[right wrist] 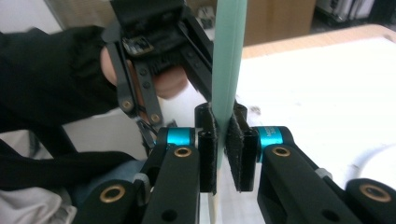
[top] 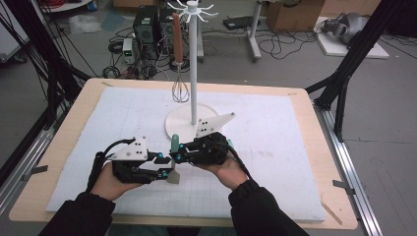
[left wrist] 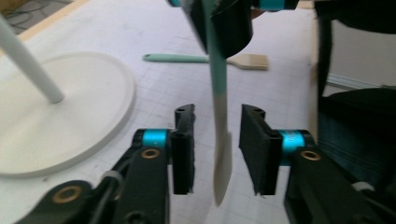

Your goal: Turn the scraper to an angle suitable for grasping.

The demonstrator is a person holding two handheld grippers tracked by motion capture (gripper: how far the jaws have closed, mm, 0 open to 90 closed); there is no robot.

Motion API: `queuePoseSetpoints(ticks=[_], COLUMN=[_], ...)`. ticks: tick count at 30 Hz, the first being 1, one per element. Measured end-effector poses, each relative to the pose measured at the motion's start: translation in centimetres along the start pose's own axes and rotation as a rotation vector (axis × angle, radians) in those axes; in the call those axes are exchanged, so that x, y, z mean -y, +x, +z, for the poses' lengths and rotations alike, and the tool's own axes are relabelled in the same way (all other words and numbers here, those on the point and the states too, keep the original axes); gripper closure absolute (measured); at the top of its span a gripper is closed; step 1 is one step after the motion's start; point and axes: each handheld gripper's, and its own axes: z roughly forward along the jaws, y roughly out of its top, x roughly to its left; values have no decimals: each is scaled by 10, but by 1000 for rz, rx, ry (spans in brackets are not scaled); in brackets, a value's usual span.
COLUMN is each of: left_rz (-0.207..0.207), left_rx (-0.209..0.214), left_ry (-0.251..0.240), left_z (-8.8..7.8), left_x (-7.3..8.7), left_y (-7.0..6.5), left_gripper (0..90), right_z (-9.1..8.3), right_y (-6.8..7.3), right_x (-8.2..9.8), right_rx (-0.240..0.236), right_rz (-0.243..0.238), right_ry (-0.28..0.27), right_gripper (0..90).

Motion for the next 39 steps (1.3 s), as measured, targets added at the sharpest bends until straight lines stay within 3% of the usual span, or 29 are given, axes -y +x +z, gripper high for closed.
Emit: queuePoseSetpoints(ticks=[5, 19, 29, 39], left_rz=[-7, -54, -84, -103], left_rx=[-50, -146, -186, -212], left_ry=[18, 0, -1, -7], left_z=[-5, -17, -23, -28], left_x=[4, 17, 25, 29], left_y=[1, 5, 9, 12], left_gripper=[578, 420, 322, 275], right_z=[-8, -39, -52, -62], right_y=[-6, -23, -34, -38], right_x=[-3, -17, -27, -38], right_rx=[25, 90, 113, 129], right_rz=[21, 34, 56, 44], right_ry=[28, 16, 22, 42], right_gripper=[834, 834, 834, 834])
